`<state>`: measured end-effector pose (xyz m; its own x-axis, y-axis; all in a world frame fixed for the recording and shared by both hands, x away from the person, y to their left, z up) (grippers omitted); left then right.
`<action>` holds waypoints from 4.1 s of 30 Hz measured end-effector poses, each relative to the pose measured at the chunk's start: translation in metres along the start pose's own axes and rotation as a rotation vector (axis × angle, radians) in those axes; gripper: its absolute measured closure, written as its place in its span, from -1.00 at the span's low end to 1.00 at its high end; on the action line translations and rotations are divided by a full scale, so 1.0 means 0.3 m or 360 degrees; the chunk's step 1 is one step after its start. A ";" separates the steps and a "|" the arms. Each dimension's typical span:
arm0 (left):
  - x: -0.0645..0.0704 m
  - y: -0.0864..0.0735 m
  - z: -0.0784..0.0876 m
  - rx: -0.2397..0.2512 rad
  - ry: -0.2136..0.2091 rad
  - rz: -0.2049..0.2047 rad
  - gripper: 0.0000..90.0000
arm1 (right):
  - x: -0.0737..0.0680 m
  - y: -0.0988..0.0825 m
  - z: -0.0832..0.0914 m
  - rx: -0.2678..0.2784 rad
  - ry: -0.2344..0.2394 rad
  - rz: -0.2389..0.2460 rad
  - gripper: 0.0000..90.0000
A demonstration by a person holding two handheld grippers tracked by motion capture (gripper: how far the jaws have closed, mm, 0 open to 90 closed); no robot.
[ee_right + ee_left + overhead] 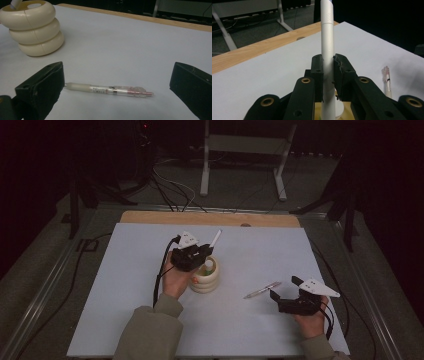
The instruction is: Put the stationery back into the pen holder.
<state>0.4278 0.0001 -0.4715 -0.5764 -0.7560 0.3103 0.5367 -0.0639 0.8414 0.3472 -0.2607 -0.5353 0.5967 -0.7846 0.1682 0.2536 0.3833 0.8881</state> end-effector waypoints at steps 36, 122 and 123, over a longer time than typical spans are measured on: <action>-0.044 -0.052 -0.028 -0.0061 0.0047 0.0021 0.76 | -0.001 -0.001 -0.001 -0.0002 0.0003 0.0000 -0.99; -0.162 -0.096 0.205 0.0034 0.0121 0.0189 -0.67 | 0.002 -0.005 -0.005 -0.0010 -0.0003 0.0001 -0.99; -0.170 -0.098 0.214 0.0040 0.0141 0.0184 -0.77 | 0.002 -0.005 -0.005 -0.0012 -0.0003 0.0005 -0.99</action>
<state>0.4018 0.0825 -0.4837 -0.4545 -0.8120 0.3663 0.5802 0.0422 0.8134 0.3484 -0.2610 -0.5372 0.5963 -0.7841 0.1718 0.2572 0.3894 0.8844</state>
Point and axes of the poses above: each handheld gripper's, and its own axes: z roughly backward along the jaws, y roughly out of its top, x roughly to its right, the point moved 10 cm from there along -z, roughly forward along the jaws, and after that the axes turned 14 degrees about z, right-handed, at the moved point
